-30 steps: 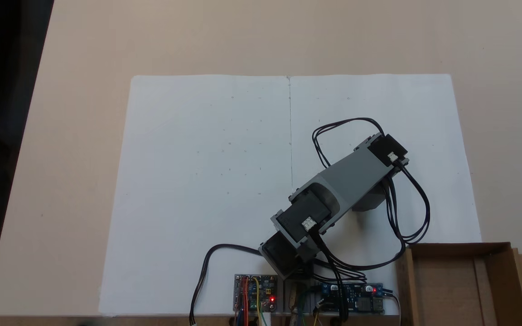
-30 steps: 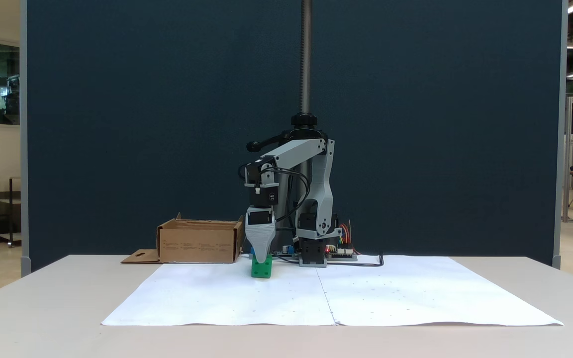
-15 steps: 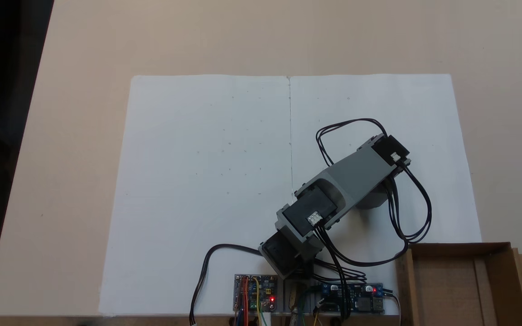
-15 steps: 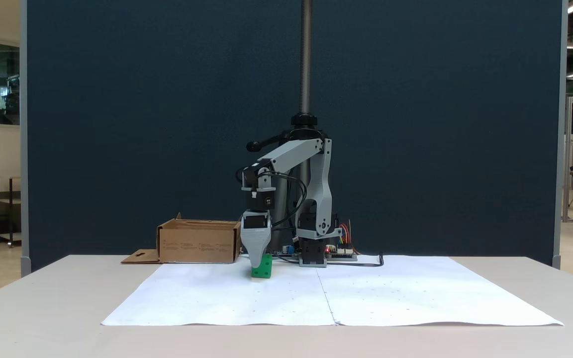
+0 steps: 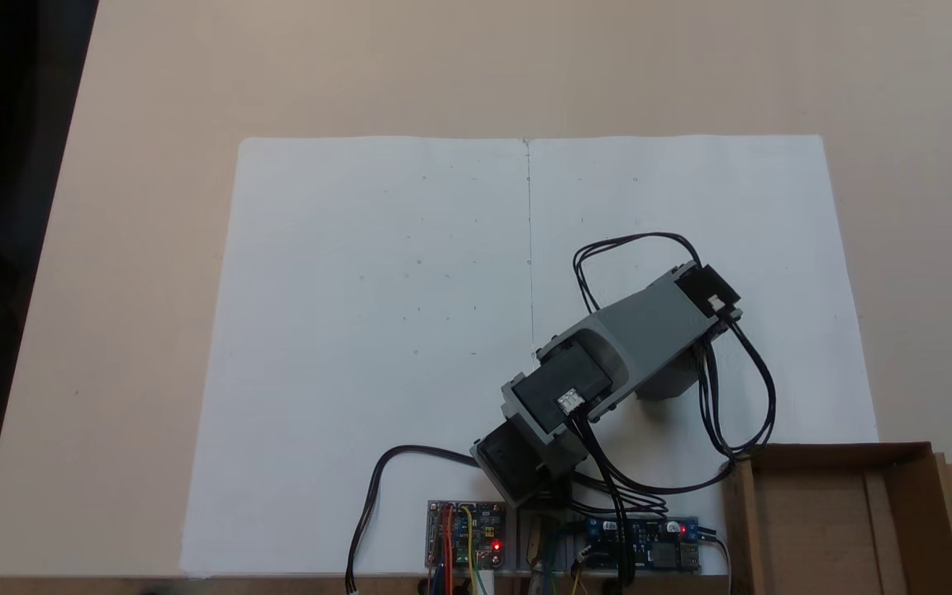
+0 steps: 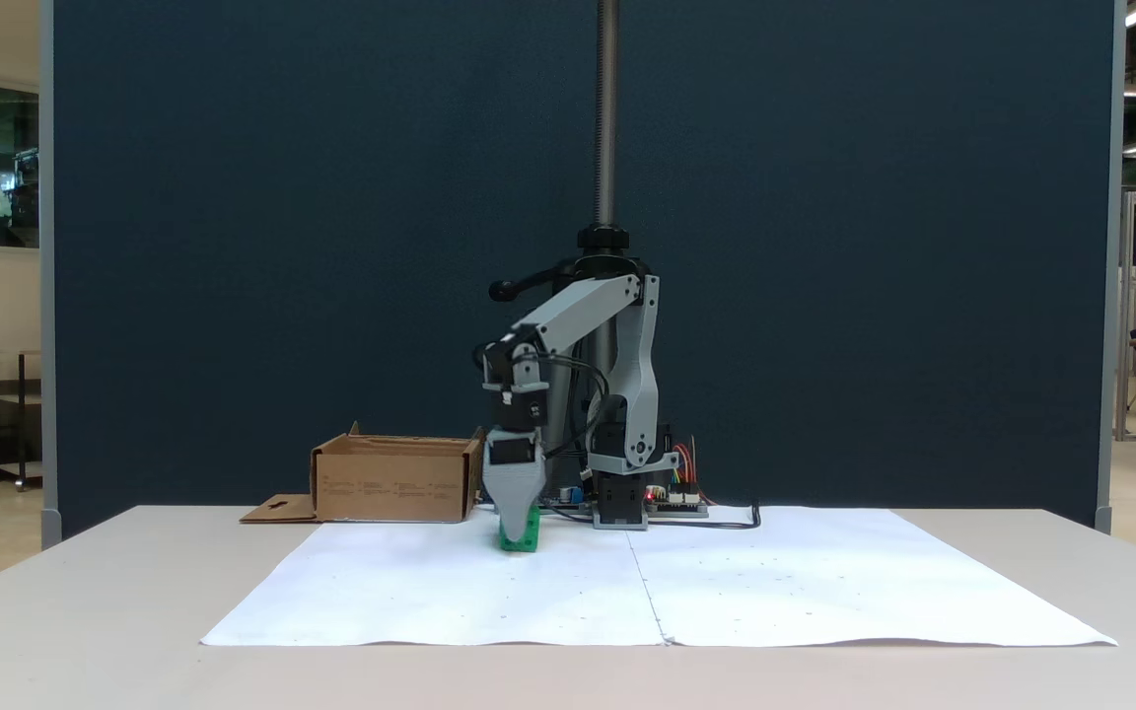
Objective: Grasp a green dice and put it in the bin.
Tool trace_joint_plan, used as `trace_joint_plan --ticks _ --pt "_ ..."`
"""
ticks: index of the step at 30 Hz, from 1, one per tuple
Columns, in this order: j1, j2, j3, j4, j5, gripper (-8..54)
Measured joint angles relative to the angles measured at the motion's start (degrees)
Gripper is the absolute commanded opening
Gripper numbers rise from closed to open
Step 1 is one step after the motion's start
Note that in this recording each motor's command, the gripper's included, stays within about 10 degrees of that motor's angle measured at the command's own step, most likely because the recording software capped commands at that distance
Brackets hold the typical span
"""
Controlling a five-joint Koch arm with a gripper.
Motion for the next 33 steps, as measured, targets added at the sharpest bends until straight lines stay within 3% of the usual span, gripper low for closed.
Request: trace_joint_plan --ticks 33 --pt "-3.52 7.12 3.43 -2.02 2.64 41.5"
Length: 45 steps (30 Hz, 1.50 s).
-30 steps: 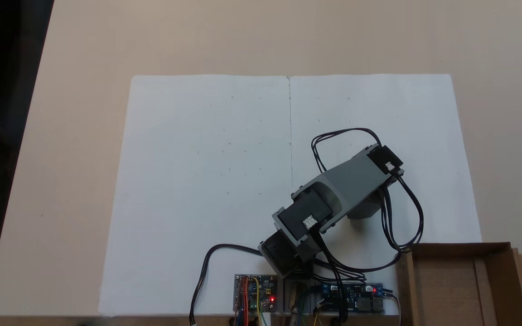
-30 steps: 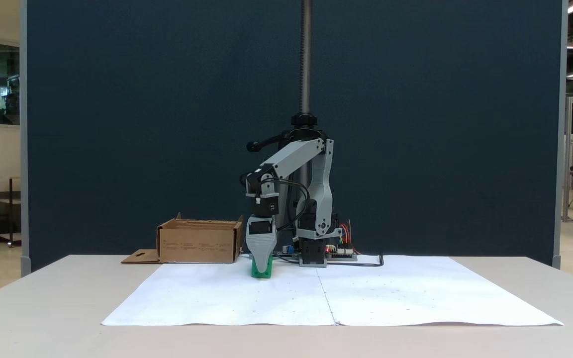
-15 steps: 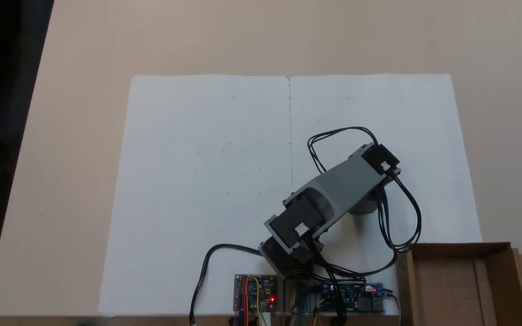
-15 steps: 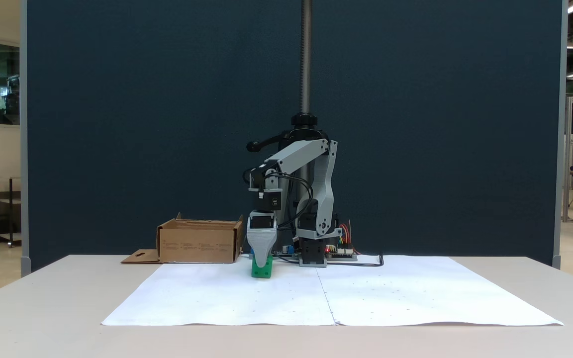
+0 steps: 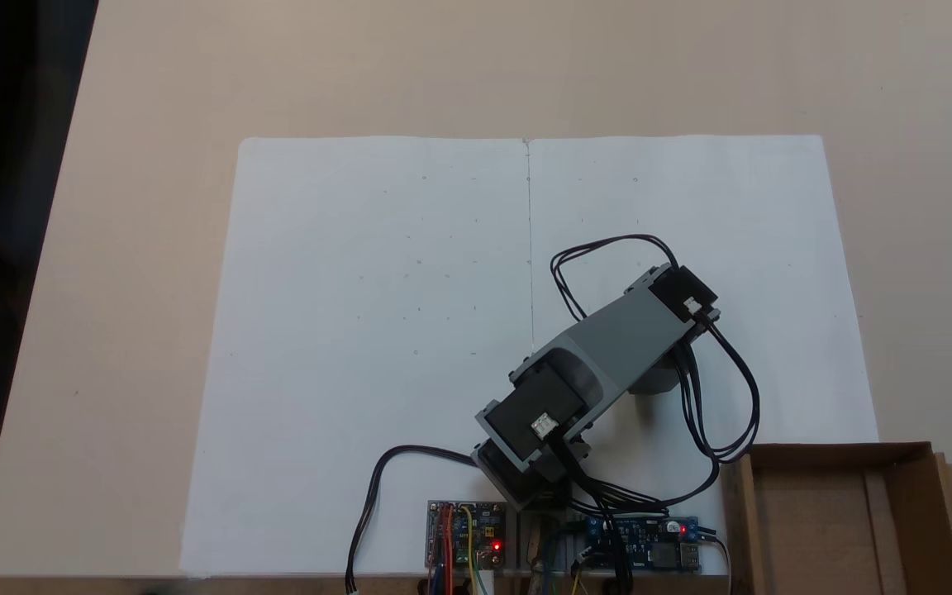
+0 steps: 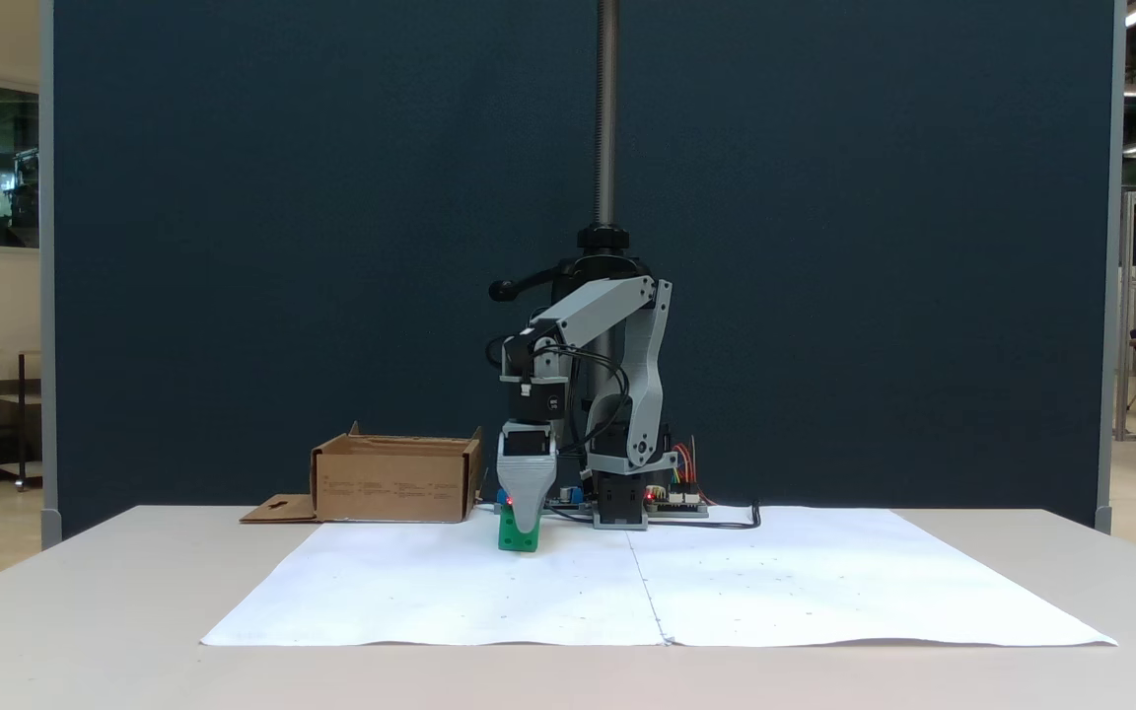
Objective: Grasp a green dice and put it in the bin.
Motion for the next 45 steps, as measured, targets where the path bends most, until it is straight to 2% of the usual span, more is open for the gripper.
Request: trace_joint_plan --ticks 23,29,45 --pt "-1.23 0.79 3.87 -9.40 2.90 41.2" --pt "-1.23 0.18 4.13 -9.49 2.90 36.6" --pt "-0.18 -1.85 4.13 -15.03 2.90 36.6"
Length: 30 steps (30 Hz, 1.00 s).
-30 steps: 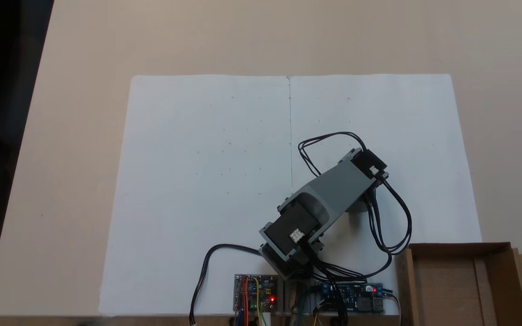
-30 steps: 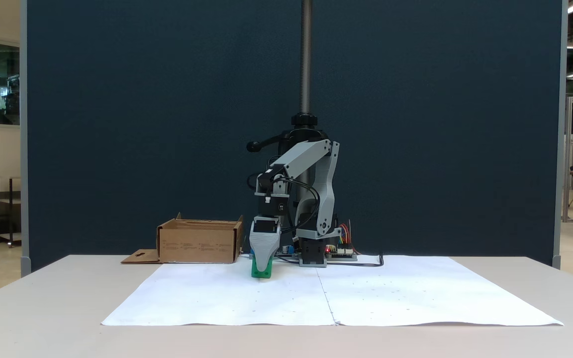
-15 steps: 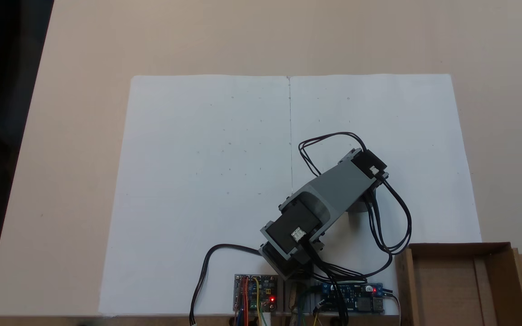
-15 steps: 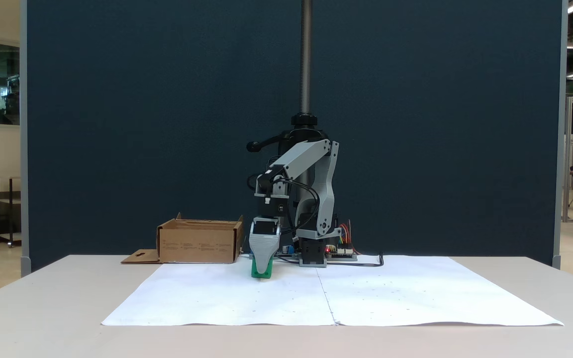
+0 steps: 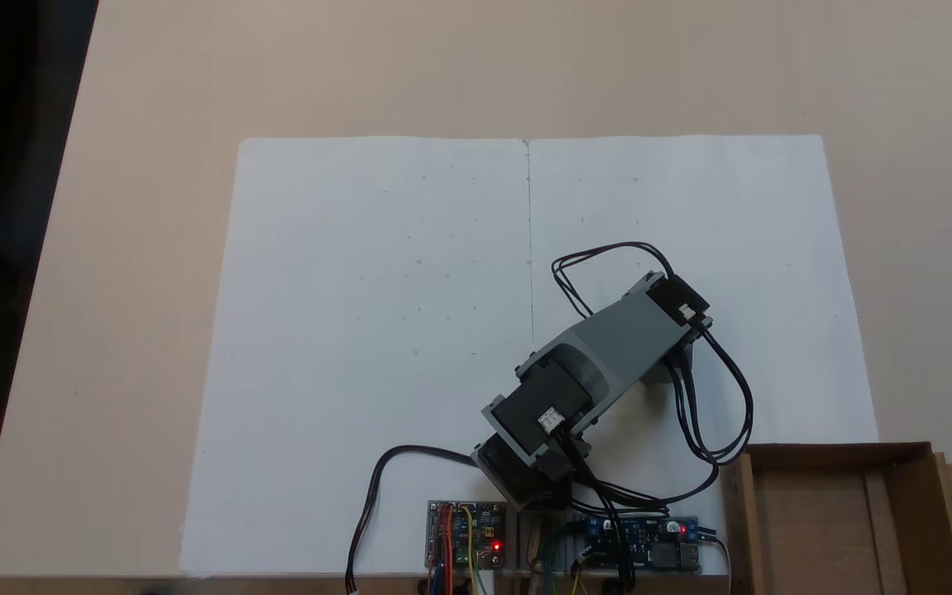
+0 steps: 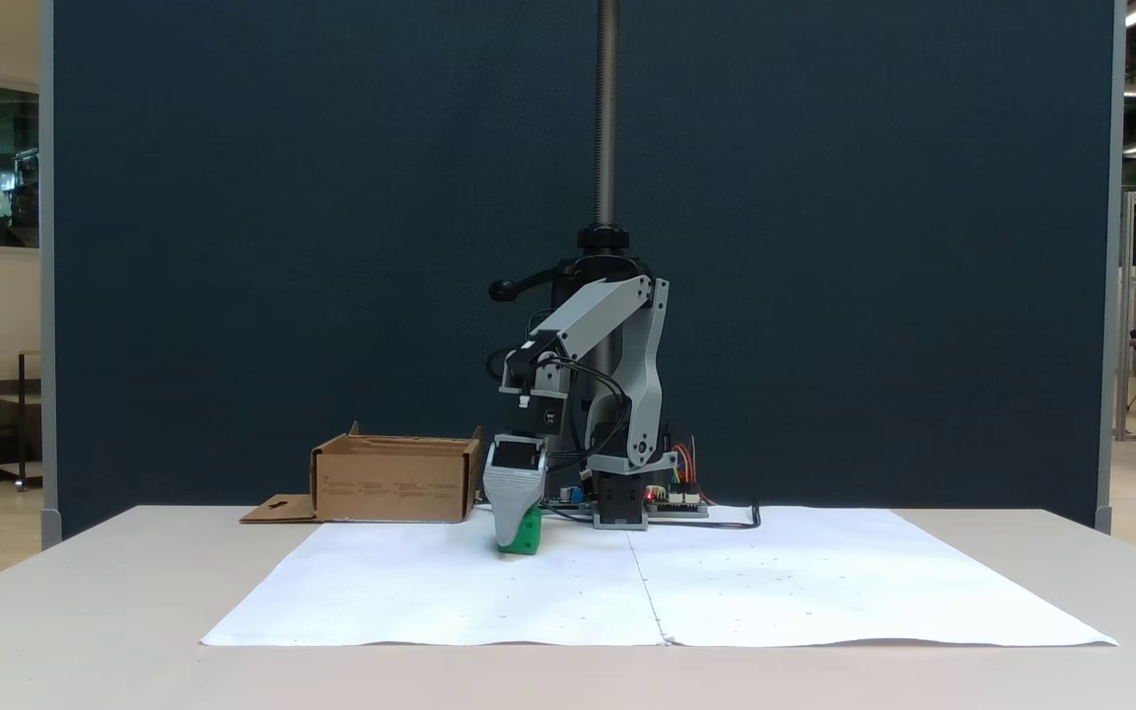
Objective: Grasp a green dice and put it in the bin.
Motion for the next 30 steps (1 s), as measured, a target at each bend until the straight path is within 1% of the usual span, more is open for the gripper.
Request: trace_joint_plan --ticks 4,6,7,12,15,17,20,22,30 --pt "0.00 0.00 0.88 -0.79 0.00 36.1" --pt "0.00 0.09 0.88 -0.88 0.00 31.4" --pt "0.00 0.09 0.88 -0.97 0.00 30.8" --pt "0.00 -0.88 1.14 -1.05 0.00 30.6" --pt "-0.70 -0.79 1.49 -1.49 0.00 22.0" --pt "-0.88 -0.79 1.58 -1.49 0.00 19.2" --pt "-1.05 -0.79 1.49 -1.67 0.00 18.5" --pt "-1.05 -0.79 1.58 -1.67 0.00 12.2" --pt "-1.14 -0.44 1.85 -5.27 0.00 12.2"
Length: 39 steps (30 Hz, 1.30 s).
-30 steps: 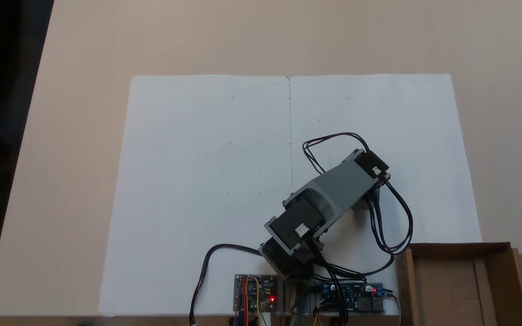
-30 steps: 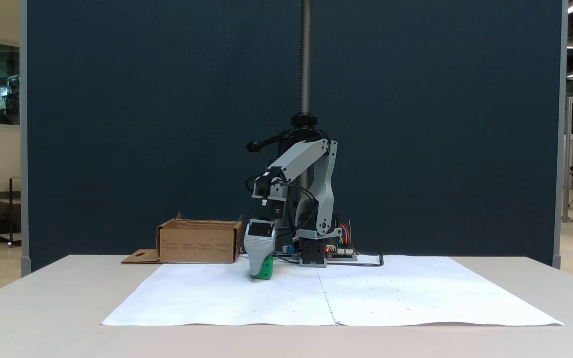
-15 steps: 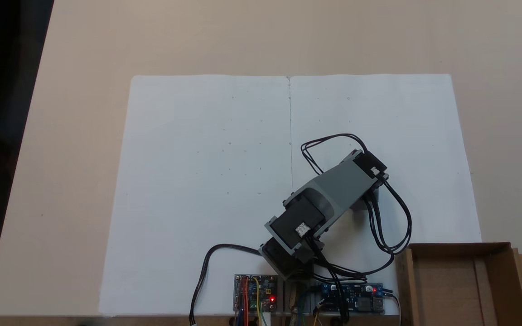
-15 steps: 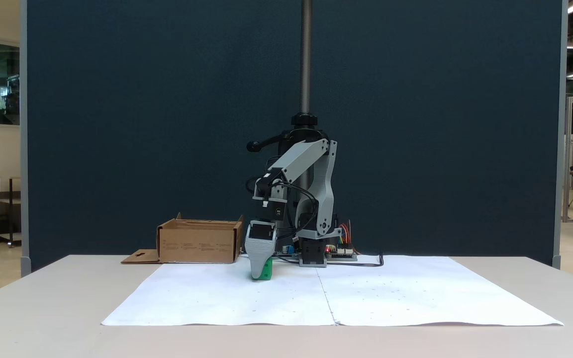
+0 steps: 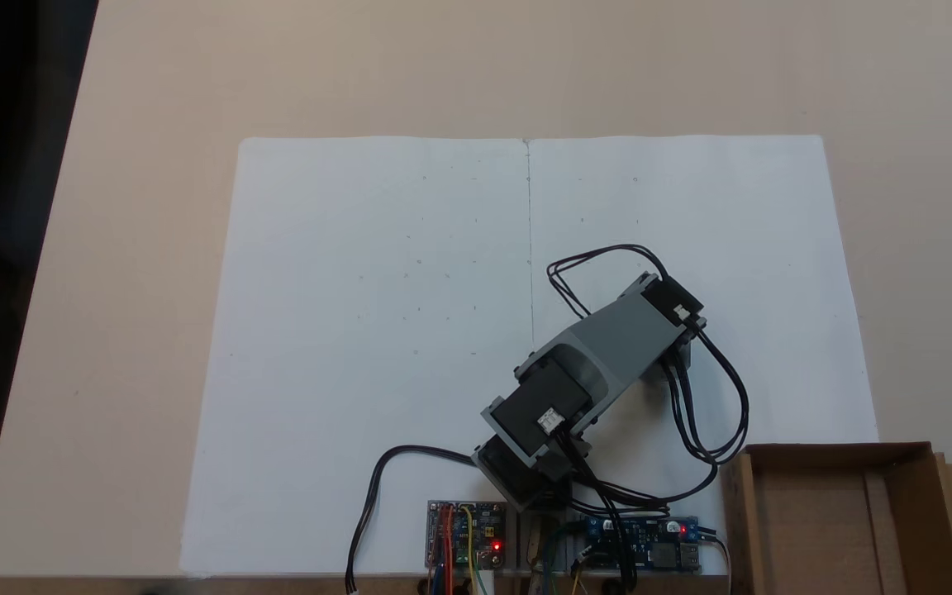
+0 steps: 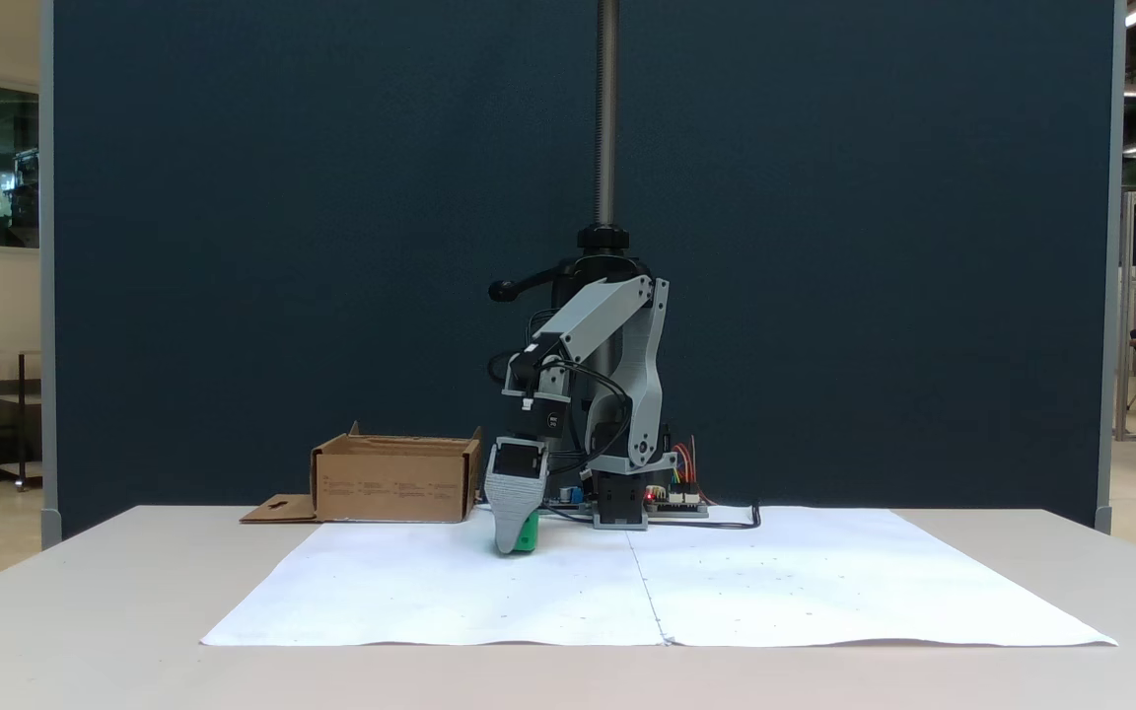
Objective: Grasp a green dice and put it in the bin.
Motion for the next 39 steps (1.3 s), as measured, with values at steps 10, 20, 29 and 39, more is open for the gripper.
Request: trace_joint_plan --ticks 10,20,29,39 --pt "2.29 3.78 -14.24 -7.47 11.78 12.2" --pt "16.61 4.31 -34.45 -4.48 29.53 12.2" --pt "35.16 -3.08 -40.78 -2.90 41.13 12.2" --pt "47.20 -8.70 -49.39 13.36 41.66 12.2"
